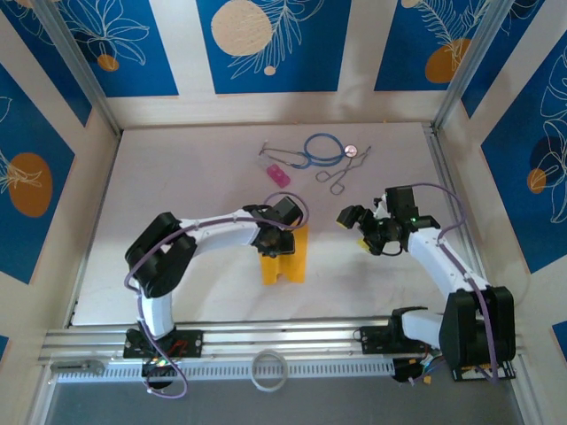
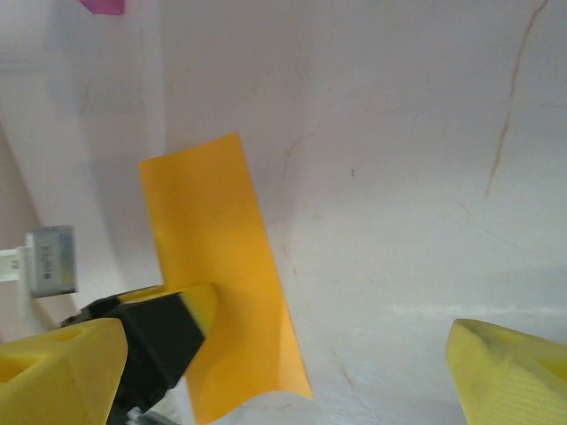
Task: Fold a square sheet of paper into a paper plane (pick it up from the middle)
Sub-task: First fold the square sheet of paper in half at the center of the table.
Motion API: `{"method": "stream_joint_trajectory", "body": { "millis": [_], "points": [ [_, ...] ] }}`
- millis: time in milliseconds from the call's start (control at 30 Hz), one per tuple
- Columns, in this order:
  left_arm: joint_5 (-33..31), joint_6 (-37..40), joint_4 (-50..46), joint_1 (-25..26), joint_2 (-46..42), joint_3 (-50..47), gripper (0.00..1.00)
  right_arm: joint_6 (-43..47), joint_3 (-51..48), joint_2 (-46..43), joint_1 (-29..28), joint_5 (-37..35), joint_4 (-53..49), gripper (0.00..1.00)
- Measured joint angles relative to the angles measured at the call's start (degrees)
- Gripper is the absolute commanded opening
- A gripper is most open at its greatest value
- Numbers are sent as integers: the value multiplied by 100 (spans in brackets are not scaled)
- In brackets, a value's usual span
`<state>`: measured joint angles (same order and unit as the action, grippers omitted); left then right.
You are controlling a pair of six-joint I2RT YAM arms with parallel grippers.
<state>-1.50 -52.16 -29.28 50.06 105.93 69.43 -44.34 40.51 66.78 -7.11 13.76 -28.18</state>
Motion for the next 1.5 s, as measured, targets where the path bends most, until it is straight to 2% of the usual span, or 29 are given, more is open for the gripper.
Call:
{"method": "stream_joint_trajectory", "body": {
  "millis": [167, 367, 467, 567, 733, 867, 1033, 1233, 1500],
  "points": [
    [214, -144, 422, -122, -378, -308, 37, 199, 44, -435, -496, -955, -214, 94],
    [608, -498, 1340, -424, -1016, -1078, 35, 678, 269, -640, -1556, -2728, -498, 99],
    [850, -721, 2026, -592, -1370, -1585, 35, 879, 289, -640, -1687, -3010, -529, 99],
    [1145, -964, 2855, -782, -1652, -2076, 35, 916, 289, -640, -1532, -2601, -428, 99],
    [1633, -1235, 4083, -1025, -1755, -2492, 34, 721, 254, -636, -887, -1117, 162, 99],
    [1965, -1250, 4653, -1058, -1731, -2535, 34, 520, 85, -649, -831, -468, 664, 99],
    [2214, -1252, 5152, -1058, -1563, -2616, 34, 348, -131, -769, -863, -61, 1058, 100],
    [2297, -1252, 5377, -1058, -1200, -2811, 34, 205, -345, -754, -909, 437, 1530, 97],
    [2293, -1204, 5386, -1058, -955, -2992, 37, -98, -472, -581, -1211, 424, 1998, 96]
  ]
}}
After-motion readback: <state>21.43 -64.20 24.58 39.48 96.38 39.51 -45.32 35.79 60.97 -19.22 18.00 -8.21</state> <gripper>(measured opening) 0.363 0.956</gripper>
